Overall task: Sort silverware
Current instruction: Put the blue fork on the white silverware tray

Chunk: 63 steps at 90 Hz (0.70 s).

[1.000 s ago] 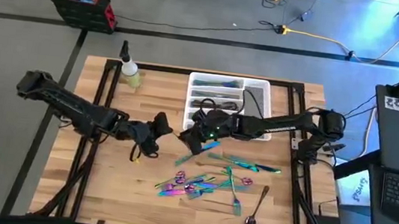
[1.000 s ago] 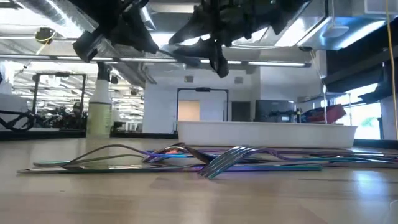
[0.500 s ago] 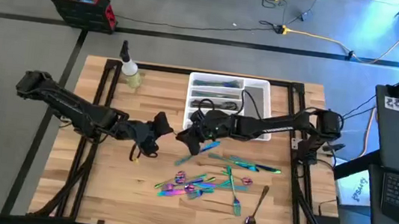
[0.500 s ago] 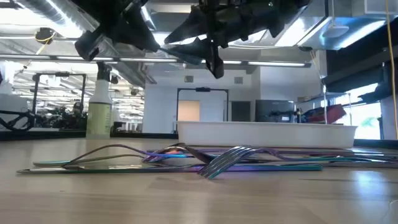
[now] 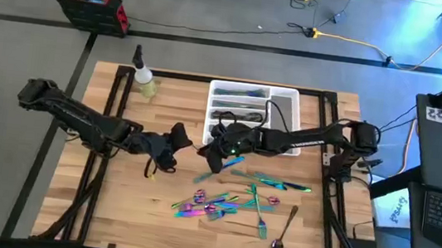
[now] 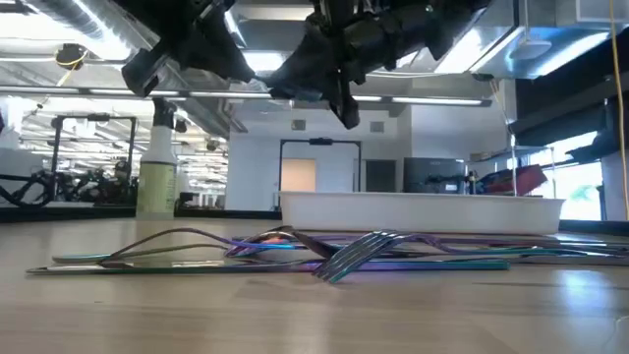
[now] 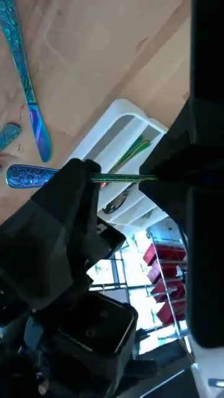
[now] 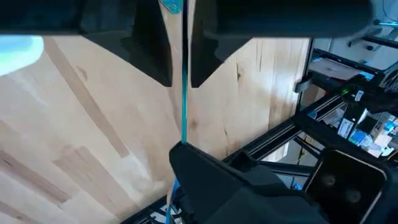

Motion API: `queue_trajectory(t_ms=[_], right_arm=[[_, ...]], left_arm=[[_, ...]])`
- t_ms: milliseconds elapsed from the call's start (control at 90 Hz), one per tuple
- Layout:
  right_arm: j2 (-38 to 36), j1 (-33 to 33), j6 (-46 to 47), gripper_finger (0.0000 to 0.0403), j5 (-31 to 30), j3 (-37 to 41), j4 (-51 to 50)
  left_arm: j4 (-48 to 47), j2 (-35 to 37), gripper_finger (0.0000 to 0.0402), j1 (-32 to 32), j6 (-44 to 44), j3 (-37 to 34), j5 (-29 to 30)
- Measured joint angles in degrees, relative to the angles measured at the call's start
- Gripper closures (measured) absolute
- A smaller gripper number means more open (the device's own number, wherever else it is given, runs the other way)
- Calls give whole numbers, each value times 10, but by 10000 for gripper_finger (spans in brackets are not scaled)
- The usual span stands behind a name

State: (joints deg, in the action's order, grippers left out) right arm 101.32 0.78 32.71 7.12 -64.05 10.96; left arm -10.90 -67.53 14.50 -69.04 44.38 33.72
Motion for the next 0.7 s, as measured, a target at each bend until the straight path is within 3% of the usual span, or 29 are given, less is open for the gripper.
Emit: queue_trajectory(t_ms=[100, 567, 700], right_arm=[[0, 0, -2, 398, 6, 0, 0], [-1, -2, 22, 402, -7, 0, 12], [-2, -5, 21, 402, -24, 0, 13]], left_arm=[[0, 0, 401, -4, 0, 0, 0], [68, 0, 401, -16, -1, -1, 14], [98, 0, 400, -9, 5, 0, 60]])
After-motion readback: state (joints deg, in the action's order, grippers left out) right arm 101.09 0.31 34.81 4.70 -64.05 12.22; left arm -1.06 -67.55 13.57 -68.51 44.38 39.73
